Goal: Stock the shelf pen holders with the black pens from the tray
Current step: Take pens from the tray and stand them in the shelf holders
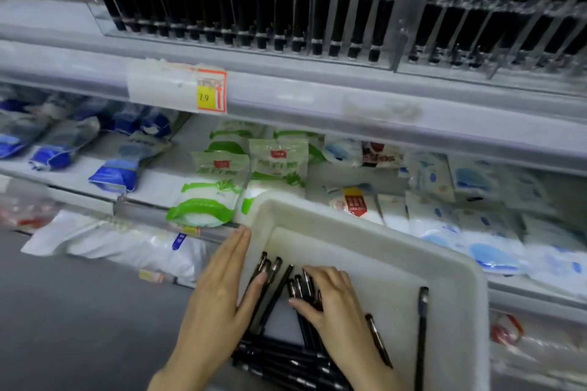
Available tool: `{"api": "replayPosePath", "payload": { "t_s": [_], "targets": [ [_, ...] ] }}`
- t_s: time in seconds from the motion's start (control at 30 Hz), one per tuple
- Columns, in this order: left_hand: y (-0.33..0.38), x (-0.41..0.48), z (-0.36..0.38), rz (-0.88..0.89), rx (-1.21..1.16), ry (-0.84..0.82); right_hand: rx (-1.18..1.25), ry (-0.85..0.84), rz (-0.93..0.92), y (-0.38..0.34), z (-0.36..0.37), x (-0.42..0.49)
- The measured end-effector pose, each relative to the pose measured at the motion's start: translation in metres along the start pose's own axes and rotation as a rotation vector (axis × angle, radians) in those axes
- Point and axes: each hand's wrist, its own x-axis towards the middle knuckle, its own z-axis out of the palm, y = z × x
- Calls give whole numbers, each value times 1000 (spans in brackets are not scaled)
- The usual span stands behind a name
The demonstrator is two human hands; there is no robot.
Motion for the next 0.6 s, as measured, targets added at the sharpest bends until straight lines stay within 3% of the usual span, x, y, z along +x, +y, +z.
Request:
{"api": "replayPosePath", "payload": {
  "t_s": [0.6],
  "targets": [
    [-5,-1,4,-41,42,-45,-148,-114,31,14,13,0]
  ]
}}
